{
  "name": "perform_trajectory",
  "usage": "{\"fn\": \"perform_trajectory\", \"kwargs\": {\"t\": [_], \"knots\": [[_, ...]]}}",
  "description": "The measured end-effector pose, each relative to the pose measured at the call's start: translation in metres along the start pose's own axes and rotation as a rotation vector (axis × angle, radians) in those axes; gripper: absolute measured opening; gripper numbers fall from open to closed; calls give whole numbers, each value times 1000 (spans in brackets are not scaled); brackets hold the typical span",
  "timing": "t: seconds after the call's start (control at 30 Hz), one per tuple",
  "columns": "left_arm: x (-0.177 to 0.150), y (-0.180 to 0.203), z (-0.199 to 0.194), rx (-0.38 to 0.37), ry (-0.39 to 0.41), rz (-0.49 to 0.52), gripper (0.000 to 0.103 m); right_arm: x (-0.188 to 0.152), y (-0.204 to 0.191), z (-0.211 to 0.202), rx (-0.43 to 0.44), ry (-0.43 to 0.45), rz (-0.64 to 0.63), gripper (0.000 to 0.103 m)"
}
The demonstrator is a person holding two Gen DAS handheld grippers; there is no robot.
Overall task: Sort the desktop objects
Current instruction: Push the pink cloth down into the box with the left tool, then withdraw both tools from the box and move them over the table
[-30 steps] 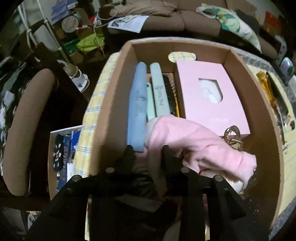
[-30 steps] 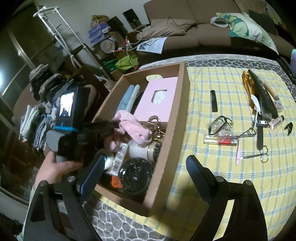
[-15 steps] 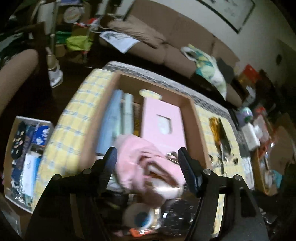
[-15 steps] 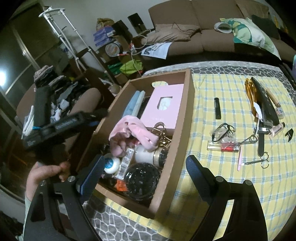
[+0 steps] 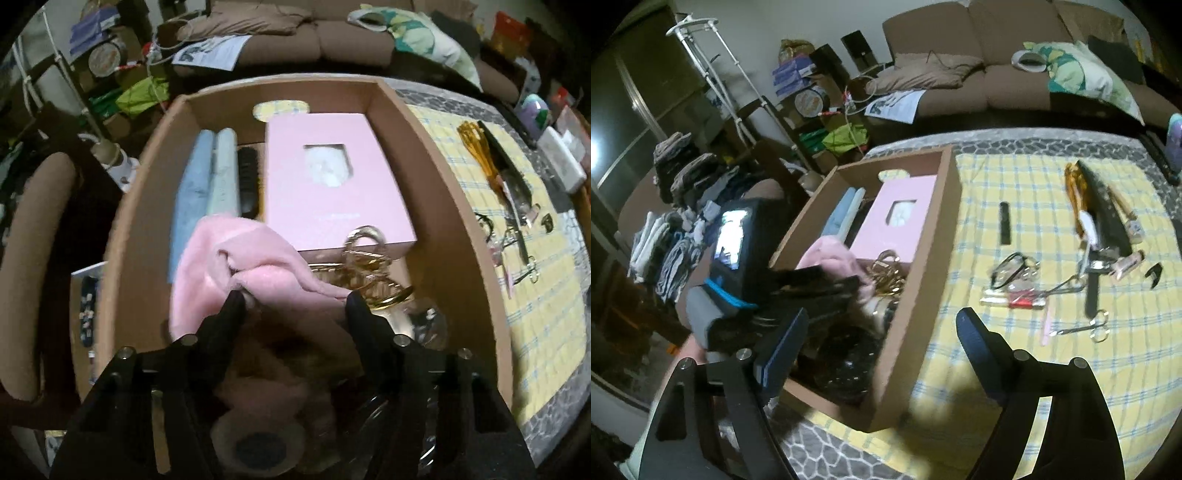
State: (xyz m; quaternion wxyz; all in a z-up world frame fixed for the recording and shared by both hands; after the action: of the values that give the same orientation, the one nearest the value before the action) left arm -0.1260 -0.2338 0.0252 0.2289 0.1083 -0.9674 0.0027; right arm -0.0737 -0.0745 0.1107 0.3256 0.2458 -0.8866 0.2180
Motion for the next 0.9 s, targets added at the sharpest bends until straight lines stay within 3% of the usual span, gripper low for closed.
{"fn": "perform_trajectory", "kwargs": {"t": [0.07, 0.2, 0.33, 0.4, 0.5, 0.7, 0.9], "knots": [[-2, -7, -8, 10, 9, -3, 53, 1, 9, -7, -13, 8, 3, 86], [-4, -8, -26, -84, 17, -50, 54, 2, 36, -23, -39, 35, 41, 86], [2, -5, -46, -181, 54, -107, 79, 0, 71, -43, -88, 66, 99, 87], [6, 3, -58, -249, 72, -123, 83, -3, 90, -52, -119, 81, 131, 93], [10, 23, -71, -331, 94, -125, 103, -12, 121, -63, -153, 85, 201, 100], [3, 73, -78, -382, 86, -59, 103, -32, 168, -76, -241, 75, 293, 103], [-11, 116, -79, -382, 85, 6, 103, -45, 187, -81, -332, 42, 266, 103]]}}
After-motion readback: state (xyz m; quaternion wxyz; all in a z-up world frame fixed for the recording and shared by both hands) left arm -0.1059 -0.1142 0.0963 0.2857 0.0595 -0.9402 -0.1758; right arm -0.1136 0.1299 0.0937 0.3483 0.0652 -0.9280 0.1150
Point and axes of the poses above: each gripper's, at about its wrist camera, not at the fingertips, and z roughly the way its jaws point, y to its right, x to its top, the point moved 6 cm from there along z, roughly the way its jaws point, and after that the axes turned 13 degrees about -z, right-handed, at the moved point
